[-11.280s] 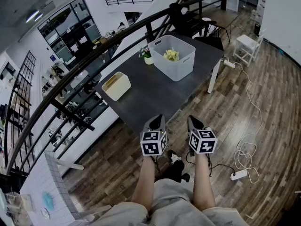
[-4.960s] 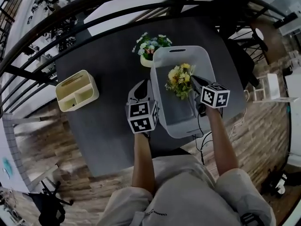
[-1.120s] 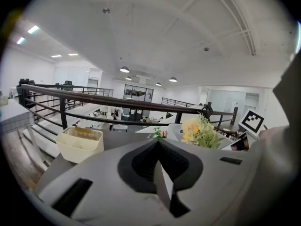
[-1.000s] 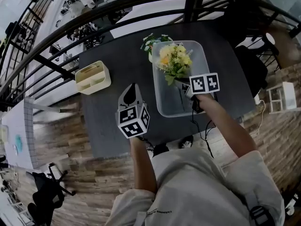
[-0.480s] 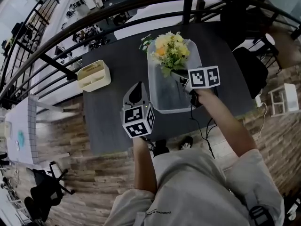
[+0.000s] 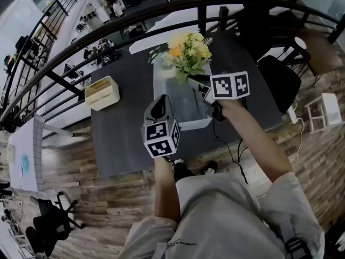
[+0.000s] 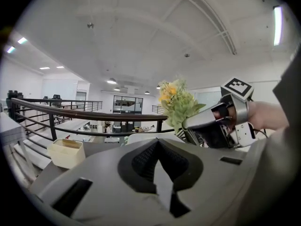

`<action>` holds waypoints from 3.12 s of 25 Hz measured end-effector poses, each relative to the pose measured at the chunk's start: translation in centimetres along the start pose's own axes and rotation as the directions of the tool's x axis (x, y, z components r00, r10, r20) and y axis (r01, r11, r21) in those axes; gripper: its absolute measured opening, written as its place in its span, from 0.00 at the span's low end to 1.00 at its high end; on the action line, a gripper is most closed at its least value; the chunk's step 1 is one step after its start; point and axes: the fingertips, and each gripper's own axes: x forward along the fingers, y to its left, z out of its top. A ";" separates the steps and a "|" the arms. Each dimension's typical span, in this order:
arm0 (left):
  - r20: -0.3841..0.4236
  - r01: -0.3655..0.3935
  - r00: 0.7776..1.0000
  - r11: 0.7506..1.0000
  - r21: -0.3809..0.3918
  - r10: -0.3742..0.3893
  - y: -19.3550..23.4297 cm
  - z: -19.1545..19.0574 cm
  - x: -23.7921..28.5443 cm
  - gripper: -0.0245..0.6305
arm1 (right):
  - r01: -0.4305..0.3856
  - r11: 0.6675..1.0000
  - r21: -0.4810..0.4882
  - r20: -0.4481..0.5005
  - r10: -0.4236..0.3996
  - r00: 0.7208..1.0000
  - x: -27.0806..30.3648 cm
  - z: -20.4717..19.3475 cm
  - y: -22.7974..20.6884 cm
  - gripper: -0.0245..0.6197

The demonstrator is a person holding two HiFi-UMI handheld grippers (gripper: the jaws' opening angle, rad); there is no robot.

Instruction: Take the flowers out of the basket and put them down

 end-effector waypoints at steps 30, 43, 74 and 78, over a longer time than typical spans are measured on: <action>-0.009 0.300 0.953 0.946 0.124 -0.302 -18.3 -0.2 2.0 0.06 | 0.172 0.961 0.217 0.139 -0.205 0.969 -16.3 -5.5 -14.7 0.14; -0.034 0.370 0.929 0.924 0.097 -0.368 -23.2 -0.8 4.6 0.06 | 0.243 0.938 0.248 0.024 -0.256 0.966 -16.6 -10.0 -18.6 0.14; -0.142 0.267 0.955 0.963 0.039 -0.260 -29.7 -4.3 19.0 0.06 | 0.298 0.923 0.242 -0.308 -0.218 0.926 -12.4 -13.9 -33.9 0.14; -0.128 0.290 0.947 0.956 -0.051 -0.294 -29.4 -4.6 18.7 0.06 | 0.316 0.922 0.225 -0.351 -0.226 0.909 -12.0 -14.0 -35.0 0.14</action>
